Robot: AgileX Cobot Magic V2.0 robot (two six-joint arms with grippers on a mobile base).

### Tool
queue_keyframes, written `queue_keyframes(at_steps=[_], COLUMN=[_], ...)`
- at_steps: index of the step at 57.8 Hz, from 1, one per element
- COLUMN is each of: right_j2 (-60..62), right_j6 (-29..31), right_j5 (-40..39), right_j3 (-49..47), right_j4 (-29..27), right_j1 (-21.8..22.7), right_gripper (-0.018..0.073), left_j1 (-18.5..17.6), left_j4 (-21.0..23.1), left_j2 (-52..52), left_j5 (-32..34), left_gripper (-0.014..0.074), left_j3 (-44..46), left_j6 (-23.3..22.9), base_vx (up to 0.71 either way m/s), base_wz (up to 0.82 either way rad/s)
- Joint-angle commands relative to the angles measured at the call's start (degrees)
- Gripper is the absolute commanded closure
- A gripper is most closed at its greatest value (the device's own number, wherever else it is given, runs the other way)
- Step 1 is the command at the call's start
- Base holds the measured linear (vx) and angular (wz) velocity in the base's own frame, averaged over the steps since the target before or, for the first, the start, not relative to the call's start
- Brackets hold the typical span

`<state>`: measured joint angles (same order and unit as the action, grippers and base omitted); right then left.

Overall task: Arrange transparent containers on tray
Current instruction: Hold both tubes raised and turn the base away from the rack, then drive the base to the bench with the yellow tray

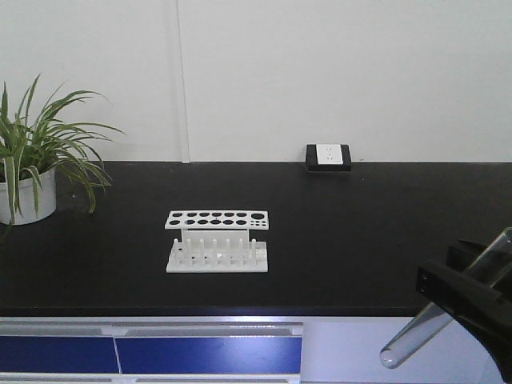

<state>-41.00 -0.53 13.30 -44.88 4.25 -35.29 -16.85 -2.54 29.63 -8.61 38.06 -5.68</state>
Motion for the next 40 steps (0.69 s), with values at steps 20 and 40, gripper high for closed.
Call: queue_keyframes(at_steps=[20, 40], right_j2=[0.1, 0.1], right_j6=[0.5, 0.5], right_j5=[-5.0, -4.9], right_j3=[-1.7, -1.7], right_j4=[0.7, 0.7], right_j1=[0.4, 0.4], right_gripper=[0.0463, 0.0463], left_j1=[-0.3, -0.3], left_j4=[0.0, 0.0], left_j2=[0.3, 0.3], left_j5=[4.7, 4.7], left_gripper=[0.0511, 0.0511], left_j3=[2.1, 2.1], left_j6=[-0.2, -0.2], base_vx=[-0.31, -0.31], base_wz=[0.03, 0.03])
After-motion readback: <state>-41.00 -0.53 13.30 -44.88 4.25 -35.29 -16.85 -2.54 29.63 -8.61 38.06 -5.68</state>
